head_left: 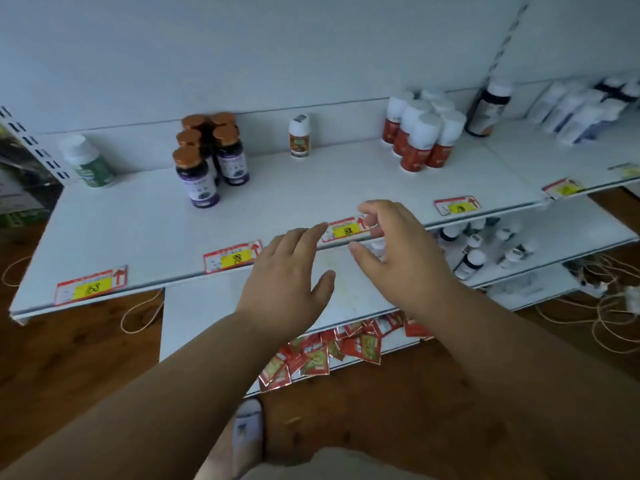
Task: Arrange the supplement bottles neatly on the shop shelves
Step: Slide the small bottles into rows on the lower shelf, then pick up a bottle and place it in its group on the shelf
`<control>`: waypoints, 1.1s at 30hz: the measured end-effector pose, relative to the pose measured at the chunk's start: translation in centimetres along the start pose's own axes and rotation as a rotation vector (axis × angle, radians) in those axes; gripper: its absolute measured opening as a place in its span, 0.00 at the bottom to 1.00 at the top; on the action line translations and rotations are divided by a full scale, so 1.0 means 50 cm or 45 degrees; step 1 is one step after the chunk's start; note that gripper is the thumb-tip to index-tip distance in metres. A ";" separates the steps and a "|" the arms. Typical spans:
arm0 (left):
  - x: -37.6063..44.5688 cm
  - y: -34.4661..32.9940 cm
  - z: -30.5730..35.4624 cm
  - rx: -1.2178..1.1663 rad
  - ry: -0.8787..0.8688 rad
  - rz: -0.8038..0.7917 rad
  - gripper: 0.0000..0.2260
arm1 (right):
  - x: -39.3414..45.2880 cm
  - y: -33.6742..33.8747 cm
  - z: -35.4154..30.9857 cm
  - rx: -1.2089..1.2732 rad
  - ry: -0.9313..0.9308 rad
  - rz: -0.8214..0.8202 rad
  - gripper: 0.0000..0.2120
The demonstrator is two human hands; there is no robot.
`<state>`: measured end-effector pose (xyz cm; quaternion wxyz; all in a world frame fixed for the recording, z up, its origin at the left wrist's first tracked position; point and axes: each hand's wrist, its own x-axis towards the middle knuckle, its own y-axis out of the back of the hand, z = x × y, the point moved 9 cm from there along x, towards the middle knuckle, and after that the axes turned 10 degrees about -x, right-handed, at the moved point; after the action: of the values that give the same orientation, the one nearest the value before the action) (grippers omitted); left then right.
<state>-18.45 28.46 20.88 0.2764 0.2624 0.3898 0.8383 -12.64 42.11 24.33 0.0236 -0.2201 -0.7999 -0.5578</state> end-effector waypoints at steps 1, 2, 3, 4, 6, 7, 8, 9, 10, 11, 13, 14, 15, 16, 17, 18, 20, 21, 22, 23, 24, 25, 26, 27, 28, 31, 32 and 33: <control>-0.010 -0.035 0.040 -0.024 0.025 -0.015 0.28 | -0.034 0.018 0.038 -0.004 -0.011 -0.024 0.23; -0.023 -0.071 0.081 -0.044 0.044 -0.035 0.28 | -0.069 0.032 0.077 0.001 -0.037 -0.066 0.24; -0.034 -0.106 0.121 -0.054 0.050 -0.058 0.29 | -0.103 0.045 0.117 0.014 -0.076 -0.103 0.25; -0.041 -0.137 0.159 -0.053 0.045 -0.080 0.29 | -0.133 0.060 0.156 0.029 -0.117 -0.117 0.25; -0.037 -0.186 0.224 -0.036 0.015 -0.123 0.30 | -0.179 0.088 0.229 0.058 -0.193 -0.097 0.25; -0.032 -0.208 0.249 -0.036 0.009 -0.148 0.30 | -0.196 0.097 0.261 0.069 -0.219 -0.096 0.25; -0.030 -0.229 0.269 -0.039 0.013 -0.174 0.31 | -0.210 0.102 0.289 0.073 -0.236 -0.110 0.24; -0.030 -0.253 0.285 -0.040 0.020 -0.201 0.32 | -0.222 0.105 0.316 0.074 -0.248 -0.128 0.23; -0.030 -0.279 0.299 -0.038 0.020 -0.227 0.32 | -0.231 0.106 0.342 0.077 -0.262 -0.146 0.23; -0.028 -0.305 0.310 -0.041 0.025 -0.251 0.33 | -0.237 0.107 0.368 0.083 -0.279 -0.162 0.23; -0.007 -0.356 0.321 -0.065 0.034 -0.291 0.34 | -0.242 0.101 0.426 0.062 -0.332 -0.193 0.24; 0.013 -0.380 0.329 -0.064 0.015 -0.321 0.35 | -0.243 0.097 0.459 0.047 -0.380 -0.202 0.24; 0.037 -0.407 0.337 -0.047 -0.025 -0.357 0.35 | -0.244 0.091 0.494 0.047 -0.432 -0.187 0.24; 0.063 -0.435 0.343 -0.028 -0.074 -0.387 0.35 | -0.246 0.083 0.529 0.051 -0.473 -0.149 0.24; 0.089 -0.464 0.344 -0.016 -0.112 -0.408 0.36 | -0.246 0.068 0.563 0.052 -0.502 -0.112 0.24; 0.109 -0.494 0.337 -0.014 -0.121 -0.415 0.36 | -0.247 0.043 0.592 0.055 -0.524 -0.106 0.24; 0.128 -0.564 0.298 -0.015 -0.047 -0.403 0.36 | -0.248 -0.030 0.645 0.089 -0.552 -0.169 0.24; 0.134 -0.605 0.272 -0.022 0.012 -0.390 0.36 | -0.248 -0.069 0.676 0.107 -0.565 -0.204 0.23; 0.140 -0.648 0.245 -0.031 0.067 -0.382 0.35 | -0.247 -0.108 0.710 0.110 -0.575 -0.226 0.23; 0.149 -0.691 0.218 -0.046 0.111 -0.384 0.35 | -0.244 -0.146 0.746 0.104 -0.581 -0.232 0.23; 0.159 -0.733 0.191 -0.062 0.146 -0.393 0.35 | -0.241 -0.184 0.782 0.098 -0.588 -0.230 0.23; 0.171 -0.773 0.162 -0.068 0.168 -0.403 0.35 | -0.238 -0.225 0.816 0.102 -0.593 -0.223 0.23; 0.182 -0.808 0.128 -0.053 0.179 -0.409 0.36 | -0.234 -0.269 0.844 0.116 -0.594 -0.214 0.23; 0.194 -0.838 0.092 -0.022 0.185 -0.416 0.36 | -0.227 -0.314 0.867 0.136 -0.589 -0.205 0.23; 0.204 -0.864 0.055 0.014 0.192 -0.425 0.37 | -0.217 -0.359 0.883 0.161 -0.578 -0.204 0.23; 0.215 -0.928 -0.046 0.081 0.241 -0.448 0.40 | -0.183 -0.491 0.907 0.212 -0.501 -0.228 0.24; 0.215 -0.944 -0.074 0.083 0.267 -0.438 0.41 | -0.170 -0.532 0.910 0.213 -0.473 -0.235 0.24; 0.215 -0.962 -0.099 0.081 0.285 -0.420 0.42 | -0.154 -0.569 0.913 0.209 -0.443 -0.238 0.25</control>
<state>-16.86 59.28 -17.87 0.3564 0.1089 0.4821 0.7929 -6.97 72.83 -20.15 -0.1488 -0.2353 -0.8517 -0.4440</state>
